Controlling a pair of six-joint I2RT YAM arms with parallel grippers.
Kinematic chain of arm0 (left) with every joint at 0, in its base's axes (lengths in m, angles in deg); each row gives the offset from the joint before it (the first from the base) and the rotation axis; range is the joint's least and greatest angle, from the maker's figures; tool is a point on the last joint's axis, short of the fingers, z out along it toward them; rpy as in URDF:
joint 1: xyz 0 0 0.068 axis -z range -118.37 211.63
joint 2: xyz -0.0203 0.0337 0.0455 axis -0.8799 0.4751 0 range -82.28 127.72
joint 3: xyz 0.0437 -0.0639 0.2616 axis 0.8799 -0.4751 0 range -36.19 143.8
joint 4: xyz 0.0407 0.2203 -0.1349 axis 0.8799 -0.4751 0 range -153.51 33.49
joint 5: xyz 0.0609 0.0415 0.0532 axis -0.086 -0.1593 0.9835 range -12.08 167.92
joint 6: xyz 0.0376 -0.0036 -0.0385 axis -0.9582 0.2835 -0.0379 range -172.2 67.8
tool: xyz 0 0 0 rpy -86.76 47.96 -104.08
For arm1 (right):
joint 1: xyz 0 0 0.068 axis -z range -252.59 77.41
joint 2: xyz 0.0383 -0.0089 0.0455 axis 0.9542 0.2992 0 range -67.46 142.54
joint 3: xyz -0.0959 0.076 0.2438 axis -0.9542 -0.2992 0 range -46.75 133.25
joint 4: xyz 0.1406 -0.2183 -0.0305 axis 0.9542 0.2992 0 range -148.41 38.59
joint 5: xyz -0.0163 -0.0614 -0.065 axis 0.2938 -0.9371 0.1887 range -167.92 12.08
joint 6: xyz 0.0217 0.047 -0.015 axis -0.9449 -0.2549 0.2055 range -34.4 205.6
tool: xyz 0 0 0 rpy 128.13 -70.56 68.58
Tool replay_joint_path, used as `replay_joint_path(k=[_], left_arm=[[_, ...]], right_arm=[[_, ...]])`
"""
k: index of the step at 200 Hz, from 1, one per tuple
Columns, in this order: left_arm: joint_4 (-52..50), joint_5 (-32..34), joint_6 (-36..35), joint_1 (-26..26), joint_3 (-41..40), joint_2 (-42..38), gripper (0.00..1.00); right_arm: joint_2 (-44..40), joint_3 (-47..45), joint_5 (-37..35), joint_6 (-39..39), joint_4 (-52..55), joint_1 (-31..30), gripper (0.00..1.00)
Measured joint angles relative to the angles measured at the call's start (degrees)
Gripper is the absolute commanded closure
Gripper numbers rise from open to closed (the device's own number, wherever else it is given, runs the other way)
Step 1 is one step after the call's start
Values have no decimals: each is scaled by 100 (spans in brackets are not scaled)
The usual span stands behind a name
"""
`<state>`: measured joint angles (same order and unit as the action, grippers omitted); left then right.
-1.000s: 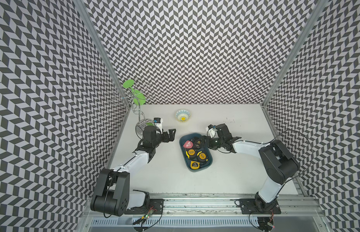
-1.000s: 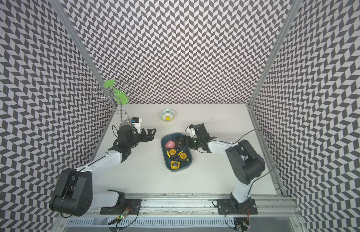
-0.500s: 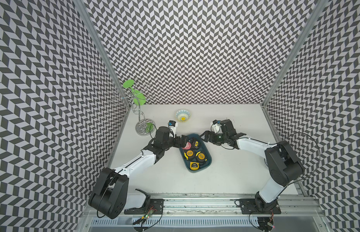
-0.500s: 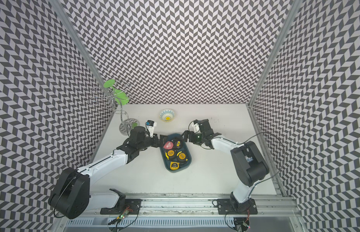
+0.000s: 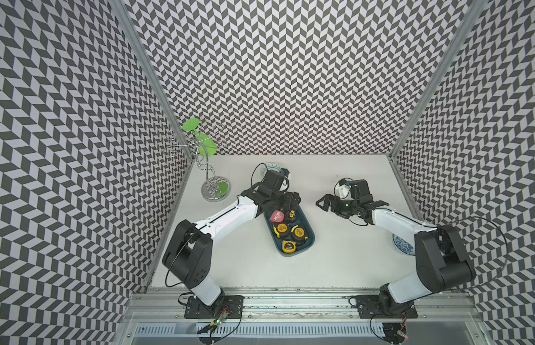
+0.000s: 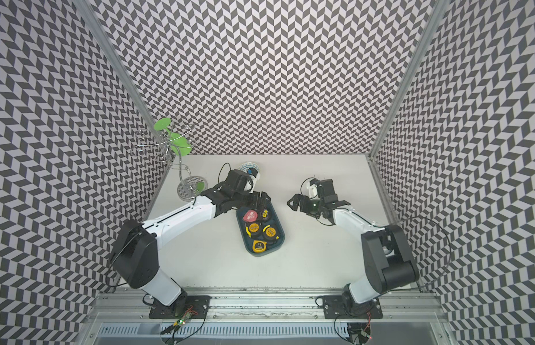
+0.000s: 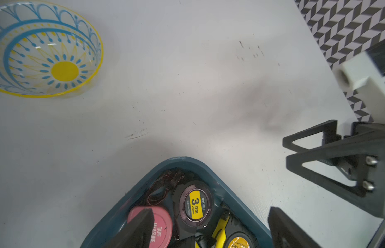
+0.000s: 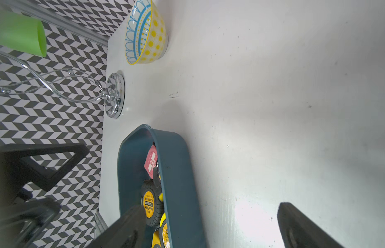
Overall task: Take the tape measure out of the storage box
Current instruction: Pick up the tape measure from the storage box.
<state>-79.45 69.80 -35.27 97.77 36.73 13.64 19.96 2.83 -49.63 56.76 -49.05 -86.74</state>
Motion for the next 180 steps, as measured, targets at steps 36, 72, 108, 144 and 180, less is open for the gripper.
replay_joint_path(k=[36,72,108,144,180], left_arm=[[-664,57,-380,111,503,706,23],[-1110,201,-522,210,566,1005,22],[-1263,256,-553,337,739,1279,22],[-1451,446,-553,411,1036,1617,23],[-1644,643,-529,413,1257,1775,23]], right_arm=[[-280,-35,9,52,122,262,1],[-393,-136,52,87,179,472,0],[-398,-232,109,96,227,584,0],[-398,-232,160,98,225,673,0],[-398,-234,225,98,212,726,1]])
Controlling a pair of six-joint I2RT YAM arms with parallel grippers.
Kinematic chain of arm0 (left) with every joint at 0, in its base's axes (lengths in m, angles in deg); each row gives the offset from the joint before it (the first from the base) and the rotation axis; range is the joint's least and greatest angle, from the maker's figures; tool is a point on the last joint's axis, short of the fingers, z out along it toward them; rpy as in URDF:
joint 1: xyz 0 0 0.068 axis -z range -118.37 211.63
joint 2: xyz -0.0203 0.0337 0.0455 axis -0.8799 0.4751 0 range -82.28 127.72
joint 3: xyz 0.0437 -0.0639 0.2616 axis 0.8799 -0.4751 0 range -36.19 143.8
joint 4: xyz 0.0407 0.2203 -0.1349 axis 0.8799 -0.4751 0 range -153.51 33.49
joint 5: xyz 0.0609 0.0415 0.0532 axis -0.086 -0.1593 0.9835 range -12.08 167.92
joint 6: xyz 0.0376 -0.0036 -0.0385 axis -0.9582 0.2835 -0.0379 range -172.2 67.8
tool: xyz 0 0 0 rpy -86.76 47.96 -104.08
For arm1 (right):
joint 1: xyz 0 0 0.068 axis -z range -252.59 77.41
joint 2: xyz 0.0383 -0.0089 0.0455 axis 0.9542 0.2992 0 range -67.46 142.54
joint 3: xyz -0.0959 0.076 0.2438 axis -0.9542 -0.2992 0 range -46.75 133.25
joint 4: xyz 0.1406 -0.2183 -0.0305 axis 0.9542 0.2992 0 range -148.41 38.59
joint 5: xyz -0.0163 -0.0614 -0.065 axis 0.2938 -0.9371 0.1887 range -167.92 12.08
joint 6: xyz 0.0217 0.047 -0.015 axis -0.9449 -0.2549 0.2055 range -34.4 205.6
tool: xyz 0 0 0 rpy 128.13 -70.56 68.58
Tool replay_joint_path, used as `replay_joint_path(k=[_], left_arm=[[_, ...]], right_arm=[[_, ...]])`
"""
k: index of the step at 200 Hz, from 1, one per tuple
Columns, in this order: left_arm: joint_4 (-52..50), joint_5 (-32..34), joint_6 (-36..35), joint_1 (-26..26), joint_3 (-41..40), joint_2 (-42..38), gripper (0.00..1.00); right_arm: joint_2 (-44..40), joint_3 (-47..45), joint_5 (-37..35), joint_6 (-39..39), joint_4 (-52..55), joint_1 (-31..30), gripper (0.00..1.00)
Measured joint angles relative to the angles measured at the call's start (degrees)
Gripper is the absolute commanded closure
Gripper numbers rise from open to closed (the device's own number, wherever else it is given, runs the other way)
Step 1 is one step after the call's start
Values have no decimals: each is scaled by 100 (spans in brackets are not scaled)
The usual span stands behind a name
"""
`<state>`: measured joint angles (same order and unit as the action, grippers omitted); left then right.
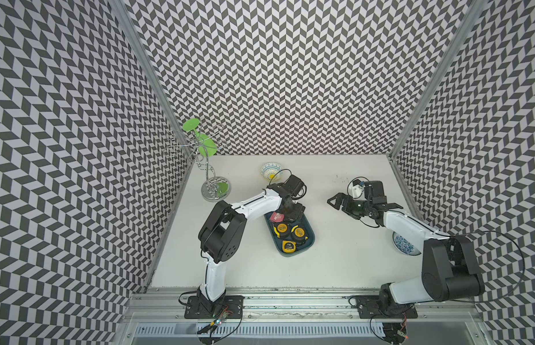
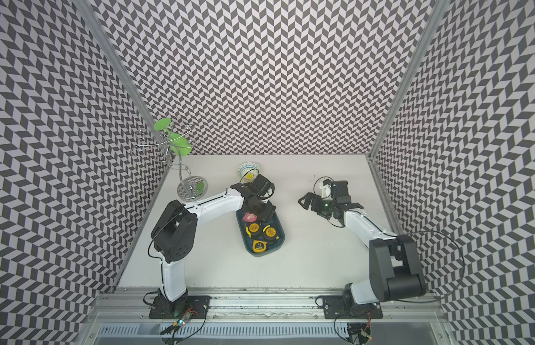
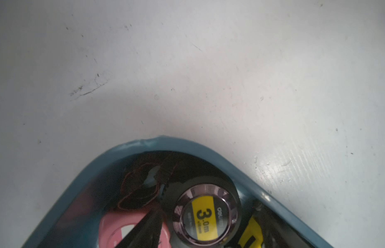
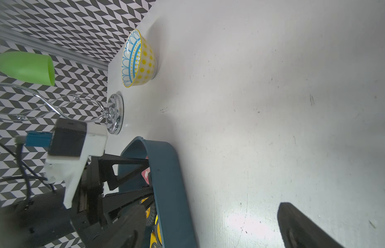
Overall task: Take the tape measure out of the storage box
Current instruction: Pick up the tape measure from the storage box.
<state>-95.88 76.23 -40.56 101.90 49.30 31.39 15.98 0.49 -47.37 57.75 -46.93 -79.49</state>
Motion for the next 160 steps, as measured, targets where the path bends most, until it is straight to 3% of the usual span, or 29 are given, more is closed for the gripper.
replay_joint_path(k=[122,160], left_arm=[[-498,407,85,111,540,612,23],[-601,407,105,116,654,695,34]], right_arm=[[0,-59,144,2,-83,186,1],[0,-98,170,-2,-136,223,0]])
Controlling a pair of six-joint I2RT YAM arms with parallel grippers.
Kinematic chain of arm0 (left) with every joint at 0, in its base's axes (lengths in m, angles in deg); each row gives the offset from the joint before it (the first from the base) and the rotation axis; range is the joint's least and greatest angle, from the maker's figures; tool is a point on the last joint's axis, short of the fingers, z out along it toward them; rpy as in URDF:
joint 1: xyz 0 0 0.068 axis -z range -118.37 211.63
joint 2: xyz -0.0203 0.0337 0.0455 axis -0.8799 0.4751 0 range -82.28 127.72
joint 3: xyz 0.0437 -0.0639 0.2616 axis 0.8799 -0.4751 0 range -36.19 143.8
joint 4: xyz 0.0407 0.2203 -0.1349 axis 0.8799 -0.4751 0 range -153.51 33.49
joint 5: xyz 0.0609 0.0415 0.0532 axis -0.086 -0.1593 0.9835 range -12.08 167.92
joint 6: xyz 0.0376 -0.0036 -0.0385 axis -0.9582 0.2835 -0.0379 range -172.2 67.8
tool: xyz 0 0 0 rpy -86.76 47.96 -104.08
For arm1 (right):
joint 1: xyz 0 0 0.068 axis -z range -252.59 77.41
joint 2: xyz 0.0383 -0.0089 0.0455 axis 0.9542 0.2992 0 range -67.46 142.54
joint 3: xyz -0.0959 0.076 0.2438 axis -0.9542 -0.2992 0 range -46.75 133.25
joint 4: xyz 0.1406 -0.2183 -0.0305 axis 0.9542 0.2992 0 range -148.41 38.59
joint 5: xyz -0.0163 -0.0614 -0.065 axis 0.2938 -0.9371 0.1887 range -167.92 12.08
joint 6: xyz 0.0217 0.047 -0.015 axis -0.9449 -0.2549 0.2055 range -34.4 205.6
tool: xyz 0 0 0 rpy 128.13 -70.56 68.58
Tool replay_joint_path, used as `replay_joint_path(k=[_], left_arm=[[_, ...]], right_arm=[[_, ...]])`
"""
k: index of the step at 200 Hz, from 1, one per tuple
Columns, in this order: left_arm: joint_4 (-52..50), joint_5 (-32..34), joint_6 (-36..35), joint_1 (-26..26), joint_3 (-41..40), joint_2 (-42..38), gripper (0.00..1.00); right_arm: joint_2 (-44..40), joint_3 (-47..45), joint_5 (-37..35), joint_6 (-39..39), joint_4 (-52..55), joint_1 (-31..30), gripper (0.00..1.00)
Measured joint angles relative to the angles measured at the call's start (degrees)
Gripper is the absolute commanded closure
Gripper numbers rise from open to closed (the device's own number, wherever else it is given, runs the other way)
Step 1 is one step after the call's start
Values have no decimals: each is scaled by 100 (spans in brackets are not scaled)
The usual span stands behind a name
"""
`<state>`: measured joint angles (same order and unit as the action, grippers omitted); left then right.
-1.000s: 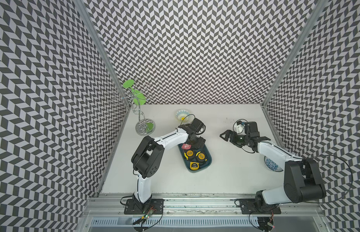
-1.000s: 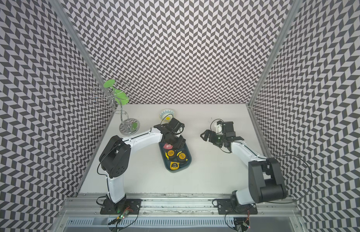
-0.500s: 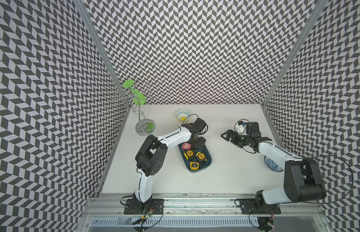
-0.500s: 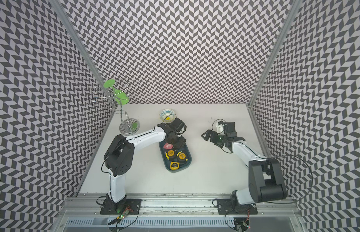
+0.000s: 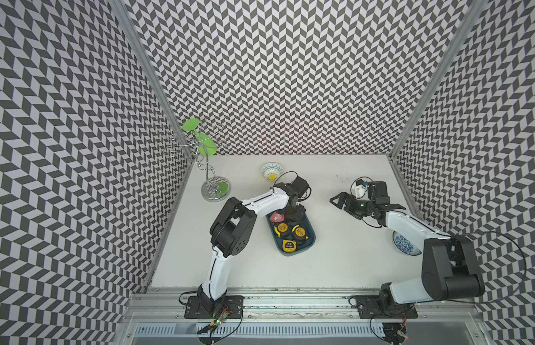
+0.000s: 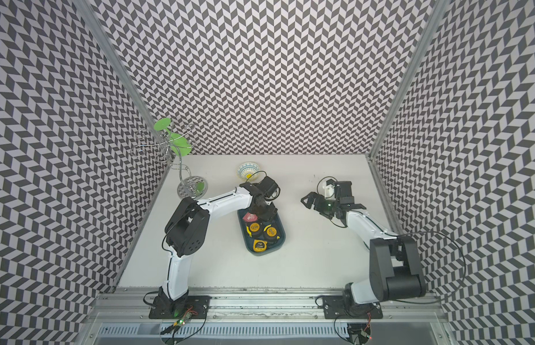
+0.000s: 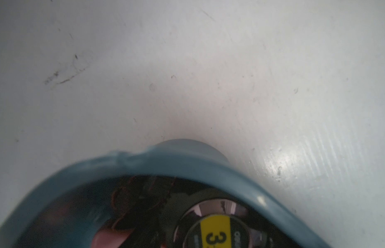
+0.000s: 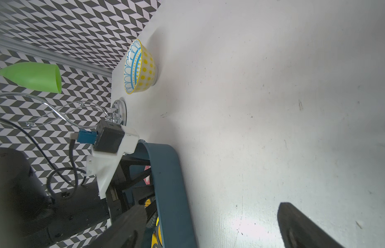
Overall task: Take the tape measure out of the storage box
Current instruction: Pick up the tape measure from the storage box, then place the tape measure at the center of the board.
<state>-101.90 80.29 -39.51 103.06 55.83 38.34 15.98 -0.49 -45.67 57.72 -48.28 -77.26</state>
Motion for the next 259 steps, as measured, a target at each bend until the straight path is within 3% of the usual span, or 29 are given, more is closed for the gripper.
replay_joint_path(k=[23,65,87,203,259], left_arm=[[-2,20,20,13,17,15,46],[-20,59,44,17,55,26,87],[-28,61,90,17,57,24,100],[-50,-275,761,17,186,-1248,100],[269,-750,1733,17,186,-1690,100]], right_arm=[[0,-24,28,-9,-9,4,0],[0,-26,70,-17,-42,4,0],[0,-26,87,-17,-63,4,0],[-280,-39,208,-79,-306,-240,0],[-1069,-522,68,-343,-876,-776,0]])
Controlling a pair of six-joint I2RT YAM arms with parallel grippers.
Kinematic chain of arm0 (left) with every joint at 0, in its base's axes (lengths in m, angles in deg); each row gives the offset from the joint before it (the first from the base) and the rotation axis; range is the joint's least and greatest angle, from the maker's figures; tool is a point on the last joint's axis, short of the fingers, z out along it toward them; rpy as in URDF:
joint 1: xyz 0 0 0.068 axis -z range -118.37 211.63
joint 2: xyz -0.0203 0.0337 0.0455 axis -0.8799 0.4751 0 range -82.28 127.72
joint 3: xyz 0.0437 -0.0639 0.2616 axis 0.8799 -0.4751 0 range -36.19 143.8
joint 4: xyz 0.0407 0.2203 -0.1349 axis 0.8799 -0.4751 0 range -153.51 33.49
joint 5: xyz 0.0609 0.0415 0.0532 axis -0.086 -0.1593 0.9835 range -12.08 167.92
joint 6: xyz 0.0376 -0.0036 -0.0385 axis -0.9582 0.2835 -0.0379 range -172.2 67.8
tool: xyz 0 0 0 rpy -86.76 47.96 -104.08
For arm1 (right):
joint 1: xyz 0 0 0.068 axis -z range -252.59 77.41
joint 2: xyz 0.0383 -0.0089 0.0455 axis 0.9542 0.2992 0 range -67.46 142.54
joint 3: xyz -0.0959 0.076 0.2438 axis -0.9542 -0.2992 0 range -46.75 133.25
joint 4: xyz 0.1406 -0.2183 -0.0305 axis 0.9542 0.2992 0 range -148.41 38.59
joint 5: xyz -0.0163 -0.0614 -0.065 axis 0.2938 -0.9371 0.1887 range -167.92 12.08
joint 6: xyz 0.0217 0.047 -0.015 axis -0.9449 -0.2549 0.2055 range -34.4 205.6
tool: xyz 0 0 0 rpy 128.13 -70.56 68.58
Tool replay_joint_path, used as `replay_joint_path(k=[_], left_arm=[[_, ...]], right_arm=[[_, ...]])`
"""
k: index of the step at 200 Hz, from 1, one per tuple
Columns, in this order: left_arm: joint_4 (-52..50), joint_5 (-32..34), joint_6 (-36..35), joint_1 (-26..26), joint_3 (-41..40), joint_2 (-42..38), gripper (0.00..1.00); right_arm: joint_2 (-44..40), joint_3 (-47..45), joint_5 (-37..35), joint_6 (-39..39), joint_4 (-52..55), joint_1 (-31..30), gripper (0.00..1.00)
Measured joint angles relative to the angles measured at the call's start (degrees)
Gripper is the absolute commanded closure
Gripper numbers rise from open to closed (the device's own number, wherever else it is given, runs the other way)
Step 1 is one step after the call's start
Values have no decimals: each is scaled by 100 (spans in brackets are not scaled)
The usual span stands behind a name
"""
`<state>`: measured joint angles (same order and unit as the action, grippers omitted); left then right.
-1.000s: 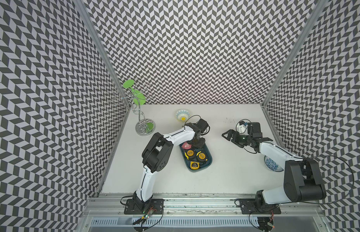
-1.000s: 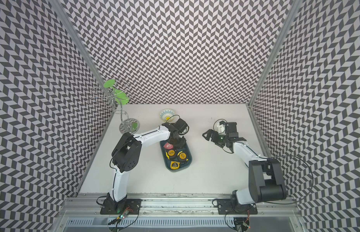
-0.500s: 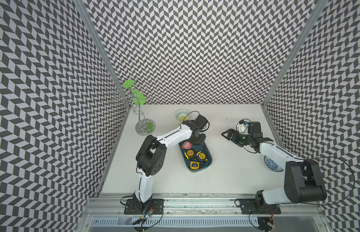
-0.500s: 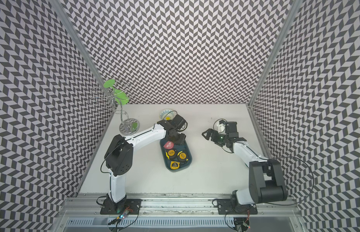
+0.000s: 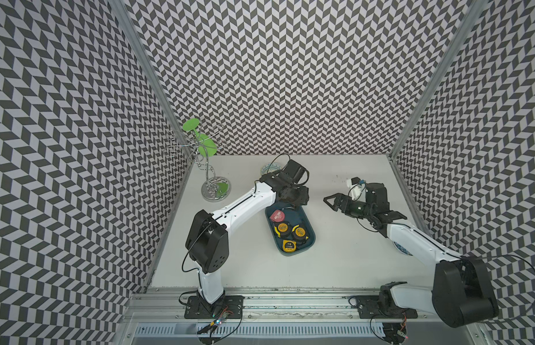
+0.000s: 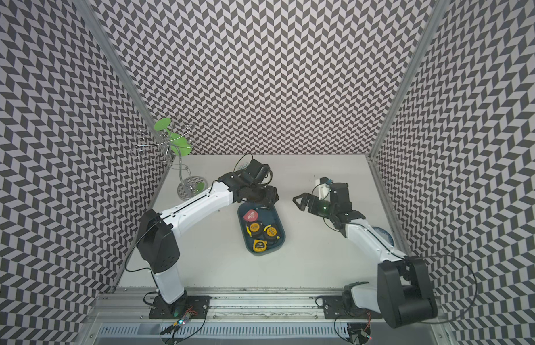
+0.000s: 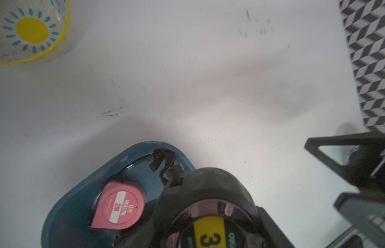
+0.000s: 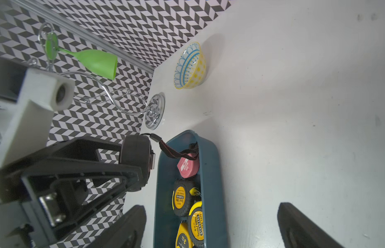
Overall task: Take the tape measure out of the storage box
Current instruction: Place the tape measure at the center of the board.
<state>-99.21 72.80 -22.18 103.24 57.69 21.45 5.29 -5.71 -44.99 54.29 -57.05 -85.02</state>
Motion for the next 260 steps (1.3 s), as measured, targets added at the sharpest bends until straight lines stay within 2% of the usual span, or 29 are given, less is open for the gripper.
replay_joint_path(k=[41,78,114,178,260], left_arm=[[673,-387,949,0,0,-439,100],[1405,-723,1821,2,-138,-492,100],[1827,-944,2490,7,-459,-492,100],[2273,-1154,3021,138,-678,-496,100],[2529,-1333,3285,227,-909,-568,100]], right_arm=[[-632,-407,-286,-249,-584,-452,1],[-1021,-651,-713,-422,-1047,-813,0],[-1161,-651,-1215,-463,-1436,-1126,5],[-1093,-651,-1751,-531,-1926,-1279,16],[-861,-649,-1982,-540,-2229,-1414,43]])
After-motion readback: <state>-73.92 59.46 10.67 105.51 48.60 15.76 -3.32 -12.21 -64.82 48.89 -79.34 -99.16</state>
